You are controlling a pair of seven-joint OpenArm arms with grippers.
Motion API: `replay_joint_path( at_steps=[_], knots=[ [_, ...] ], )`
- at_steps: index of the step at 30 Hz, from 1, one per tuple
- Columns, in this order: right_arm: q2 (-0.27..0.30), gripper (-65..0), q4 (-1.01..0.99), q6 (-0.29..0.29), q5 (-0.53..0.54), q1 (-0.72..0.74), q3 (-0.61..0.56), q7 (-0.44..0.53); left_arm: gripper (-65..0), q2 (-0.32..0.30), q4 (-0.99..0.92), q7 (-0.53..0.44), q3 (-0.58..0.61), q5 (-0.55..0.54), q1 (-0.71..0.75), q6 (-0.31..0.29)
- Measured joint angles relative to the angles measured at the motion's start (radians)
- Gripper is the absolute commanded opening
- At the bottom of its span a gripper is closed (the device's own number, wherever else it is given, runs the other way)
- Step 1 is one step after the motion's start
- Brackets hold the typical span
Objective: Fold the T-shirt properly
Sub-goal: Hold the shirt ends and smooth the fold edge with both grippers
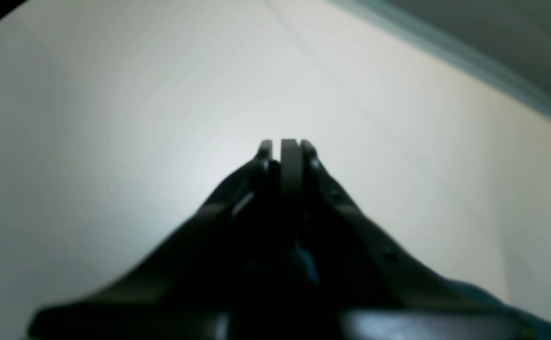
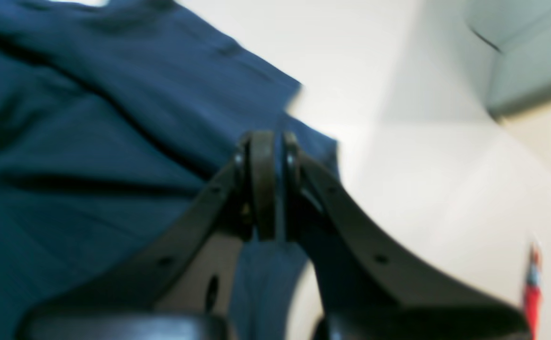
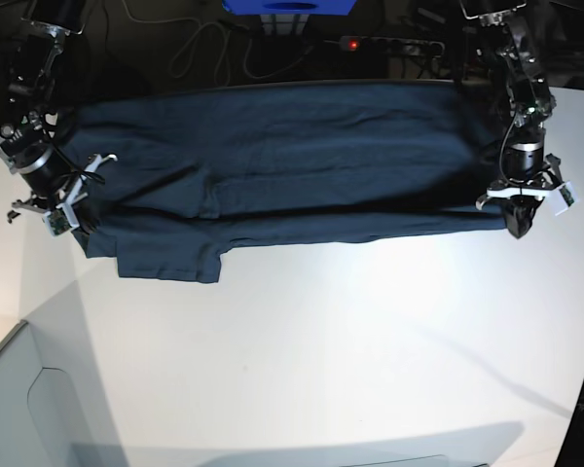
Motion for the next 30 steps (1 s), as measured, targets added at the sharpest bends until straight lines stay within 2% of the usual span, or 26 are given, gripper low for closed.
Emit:
replay_joint_path(
  at_steps=[8, 11, 15, 19, 27, 30],
  knots=[
    [-0.002, -62.9, 0.000, 0.000, 0.000, -0.017, -0.023, -0.002, -65.0, 0.001, -0.013, -0.001, 0.000, 0.000, 0.023, 0.000],
    [-0.005, -53.6, 0.002, 0.000, 0.001, -0.016, -0.060, 0.000, -65.0, 0.001, -0.013, -0.003, 0.000, 0.000, 0.023, 0.000],
    [-0.005, -35.8, 0.000, 0.000, -0.003, -0.011, -0.063, -0.001, -65.0, 0.000, -0.013, -0.004, 0.000, 0.000, 0.020, 0.000],
    [-0.005, -26.5, -0.074, -0.001, -0.003, 0.027, -0.063, -0.001, -65.0, 0.001, -0.013, -0.003, 0.000, 0.000, 0.020, 0.000],
    [0.000, -27.1, -0.215, 0.000, 0.000, 0.096, -0.063, 0.003, -65.0, 0.001, -0.013, -0.004, 0.000, 0.000, 0.020, 0.000],
    [0.000, -34.3, -0.226, 0.000, -0.006, 0.109, -0.063, 0.000, -65.0, 0.001, -0.013, -0.004, 0.000, 0.000, 0.020, 0.000]
  ],
)
